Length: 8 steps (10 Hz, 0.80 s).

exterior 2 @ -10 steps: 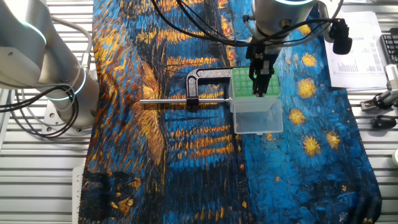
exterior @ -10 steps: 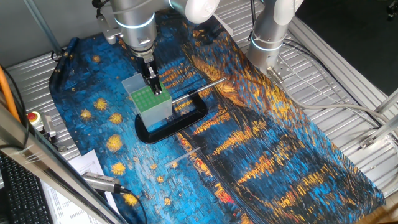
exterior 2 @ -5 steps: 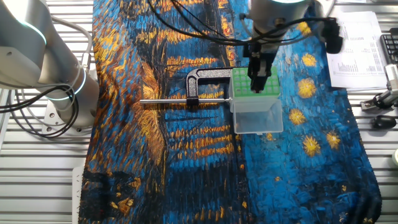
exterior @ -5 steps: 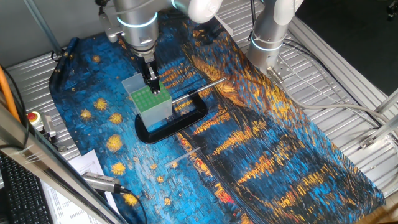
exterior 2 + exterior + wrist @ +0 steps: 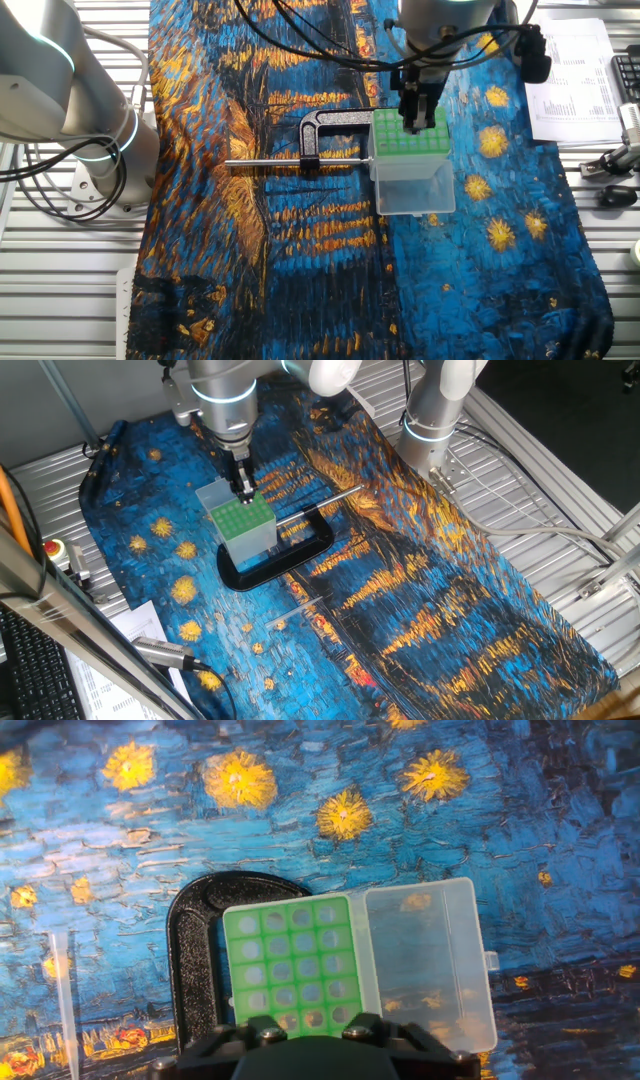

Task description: Insert a large pipette tip into the holder for large pipette tips

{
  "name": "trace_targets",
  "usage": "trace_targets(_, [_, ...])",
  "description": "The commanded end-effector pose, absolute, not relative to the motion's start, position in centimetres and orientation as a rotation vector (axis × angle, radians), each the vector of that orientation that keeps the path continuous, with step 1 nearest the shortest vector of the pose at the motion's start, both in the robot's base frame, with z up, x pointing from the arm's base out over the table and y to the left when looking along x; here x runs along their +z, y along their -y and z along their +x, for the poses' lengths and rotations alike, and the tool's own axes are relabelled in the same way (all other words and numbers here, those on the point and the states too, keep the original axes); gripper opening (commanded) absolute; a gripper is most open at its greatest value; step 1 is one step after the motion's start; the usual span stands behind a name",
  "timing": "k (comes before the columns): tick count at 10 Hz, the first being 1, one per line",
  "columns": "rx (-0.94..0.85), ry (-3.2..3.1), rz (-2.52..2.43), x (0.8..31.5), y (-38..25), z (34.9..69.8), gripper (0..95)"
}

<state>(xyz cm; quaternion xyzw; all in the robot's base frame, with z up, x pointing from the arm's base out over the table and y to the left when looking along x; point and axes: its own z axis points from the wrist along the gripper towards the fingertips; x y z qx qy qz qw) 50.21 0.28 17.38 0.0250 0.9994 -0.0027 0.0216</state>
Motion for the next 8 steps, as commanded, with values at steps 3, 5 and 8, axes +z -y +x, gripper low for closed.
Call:
trace_targets(3, [-0.004, -3.103, 0.071, 17.4, -2.5, 51.2, 0.0])
trace_targets(5, [0.005, -3.124, 0.026, 17.7, -2.7, 51.8, 0.0])
trace_targets(8, [0.006, -3.165, 0.018, 18.2, -3.4, 53.0, 0.0])
